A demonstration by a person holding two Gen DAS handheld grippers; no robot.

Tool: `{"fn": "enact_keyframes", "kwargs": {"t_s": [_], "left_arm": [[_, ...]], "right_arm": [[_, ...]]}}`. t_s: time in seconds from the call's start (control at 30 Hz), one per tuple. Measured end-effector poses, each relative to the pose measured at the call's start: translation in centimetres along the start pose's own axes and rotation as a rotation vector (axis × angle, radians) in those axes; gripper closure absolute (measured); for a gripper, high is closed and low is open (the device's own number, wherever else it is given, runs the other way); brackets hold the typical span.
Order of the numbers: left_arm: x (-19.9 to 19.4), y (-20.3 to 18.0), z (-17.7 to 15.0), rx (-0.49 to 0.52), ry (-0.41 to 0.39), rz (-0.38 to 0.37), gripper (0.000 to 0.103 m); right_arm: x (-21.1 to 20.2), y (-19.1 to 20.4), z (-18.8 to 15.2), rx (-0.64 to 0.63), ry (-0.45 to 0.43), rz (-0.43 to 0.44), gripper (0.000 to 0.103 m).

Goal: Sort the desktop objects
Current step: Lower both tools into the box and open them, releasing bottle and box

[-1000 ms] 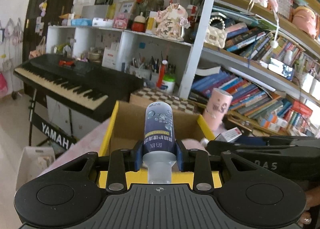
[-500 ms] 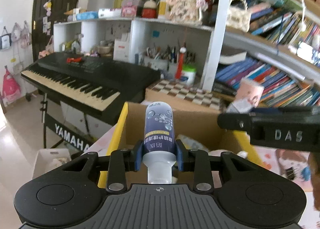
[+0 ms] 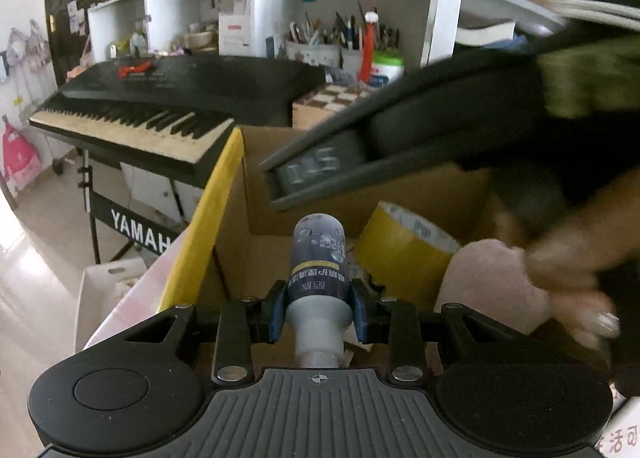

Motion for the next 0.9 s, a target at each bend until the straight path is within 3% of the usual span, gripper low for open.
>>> {"fn": "enact_keyframes", "kwargs": {"t_s": [0.4, 0.6, 0.7, 0.9], "left_arm": [[0.8, -0.6, -1.0, 0.000, 0.050, -0.018, 0.072], [0.7, -0.5, -1.0, -0.004, 0.043, -0.008, 0.070], [0.4, -0.4, -0.9, -0.008, 0.028, -0.006, 0.068], [-1.4, -0.3, 0.5, 0.008, -0.043, 0.010, 0.055]], "right_arm": [[5.9, -1.9, -1.9, 0.055, 0.194, -0.019, 0.051], [5.7, -2.0, -2.0, 0.069, 0.188, -0.015, 0.050], [4.9, -2.0, -1.6, 0.082, 0.158, -0.006, 0.041], [1.4, -1.9, -0.4, 0.124, 0.071, 0.013, 0.041]]}}
Point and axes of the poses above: each gripper's, at about its wrist camera, not at the fingertips, and x roughly the way its jaws point, y to its left, z to its top, the point moved 9 cm from there along x, roughly the way its jaws point, and after that the axes turned 13 degrees about x, right-handed, at the moved point
